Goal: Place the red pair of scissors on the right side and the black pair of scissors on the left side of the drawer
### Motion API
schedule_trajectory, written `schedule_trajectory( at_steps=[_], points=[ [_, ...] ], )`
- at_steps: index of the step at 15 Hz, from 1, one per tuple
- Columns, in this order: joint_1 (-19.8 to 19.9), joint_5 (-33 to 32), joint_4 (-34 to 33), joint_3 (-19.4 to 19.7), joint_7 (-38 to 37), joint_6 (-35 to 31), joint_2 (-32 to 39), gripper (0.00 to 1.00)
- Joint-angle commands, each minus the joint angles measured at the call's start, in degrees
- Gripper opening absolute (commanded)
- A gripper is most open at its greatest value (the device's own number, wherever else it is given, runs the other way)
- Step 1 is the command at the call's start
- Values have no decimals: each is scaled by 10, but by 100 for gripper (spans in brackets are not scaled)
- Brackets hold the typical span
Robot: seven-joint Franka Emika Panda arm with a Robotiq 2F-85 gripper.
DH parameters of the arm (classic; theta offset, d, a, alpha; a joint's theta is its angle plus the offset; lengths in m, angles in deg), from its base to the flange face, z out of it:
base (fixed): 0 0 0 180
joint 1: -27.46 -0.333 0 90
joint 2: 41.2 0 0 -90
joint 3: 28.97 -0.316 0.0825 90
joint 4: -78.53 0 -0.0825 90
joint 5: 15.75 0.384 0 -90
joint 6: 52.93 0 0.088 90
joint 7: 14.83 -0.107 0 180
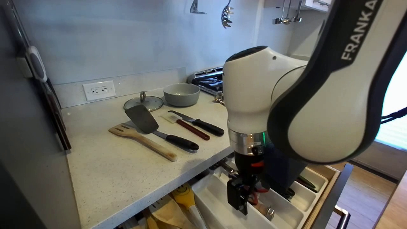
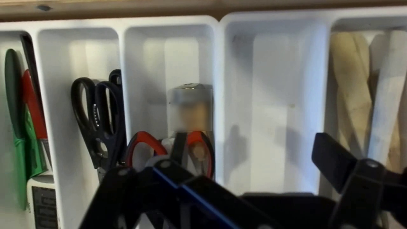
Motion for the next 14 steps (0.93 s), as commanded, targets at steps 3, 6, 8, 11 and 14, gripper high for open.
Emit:
schedule_trajectory(
  at_steps=[3,6,8,11,14],
  points=[
    [-69,-51,30,103,-10,-105,31,100],
    [-67,3,28,98,23,-109,31,100],
    [-67,18,32,98,33,-130,38,100],
    [-95,8,26,129,44,-123,45,100],
    [-164,-7,15,213,64,-137,62,100]
  ],
)
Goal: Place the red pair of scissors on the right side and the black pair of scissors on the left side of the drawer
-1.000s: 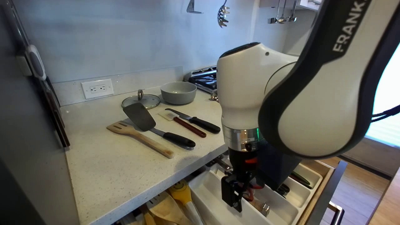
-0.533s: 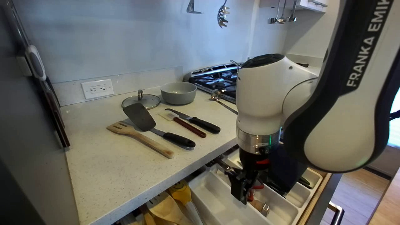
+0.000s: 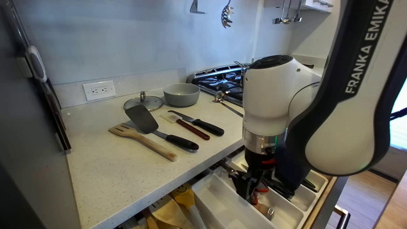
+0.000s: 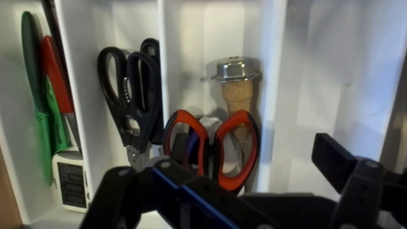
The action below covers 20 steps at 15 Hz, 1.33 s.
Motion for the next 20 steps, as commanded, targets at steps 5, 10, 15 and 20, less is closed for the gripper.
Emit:
schedule_trajectory(
  at_steps=[5,10,15,20],
  points=[
    [-91,20,-32,112,68,-50,56,100],
    [-66,77,-45,94,129,-106,89,100],
    [-14,120,-55,49,187,-156,111,100],
    [48,145,-72,-2,222,-197,130,96]
  ],
)
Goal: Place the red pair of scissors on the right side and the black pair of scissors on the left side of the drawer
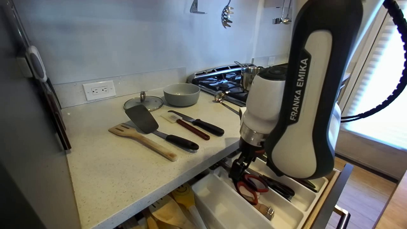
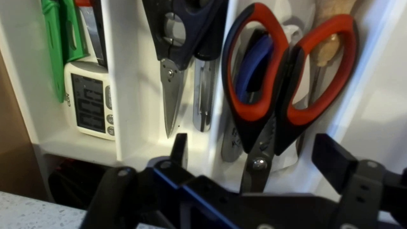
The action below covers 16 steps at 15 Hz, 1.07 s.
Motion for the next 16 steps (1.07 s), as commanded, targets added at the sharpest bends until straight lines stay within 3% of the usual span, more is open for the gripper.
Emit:
schedule_trajectory(
  at_steps=[1,6,7,8,13,14,16],
  points=[
    [52,27,-18,-43,35,-32,23,91],
    [99,31,-34,-80,57,-58,37,48],
    [105,31,-37,-85,59,-63,40,54],
    [112,31,-41,-91,61,-68,43,53],
    [145,26,-53,-122,67,-89,56,77],
    [149,25,-56,-126,69,-91,60,77],
    [157,23,-58,-134,73,-96,65,65]
  ],
)
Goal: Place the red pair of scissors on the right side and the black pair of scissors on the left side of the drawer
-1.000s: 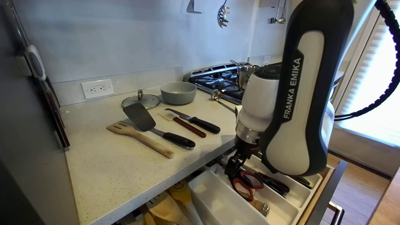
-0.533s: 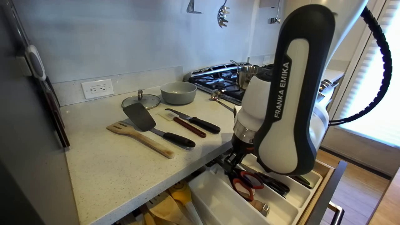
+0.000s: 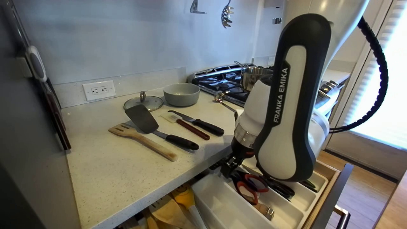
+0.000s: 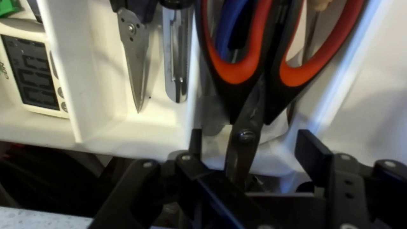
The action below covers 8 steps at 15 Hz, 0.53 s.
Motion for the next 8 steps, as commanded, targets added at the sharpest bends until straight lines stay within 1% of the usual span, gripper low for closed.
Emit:
schedule_trajectory(
  at_steps=[1,2,3,4,5,6,7,8],
  points=[
    [24,9,-11,-22,21,-18,21,59],
    [28,8,-13,-25,22,-19,24,51],
    [31,7,-14,-27,23,-20,26,45],
    [33,7,-14,-29,25,-20,28,41],
    [36,6,-16,-30,26,-20,31,39],
    [44,2,-15,-36,26,-19,31,43],
    [46,2,-16,-37,27,-20,33,43],
    [50,1,-16,-40,28,-20,34,46]
  ],
)
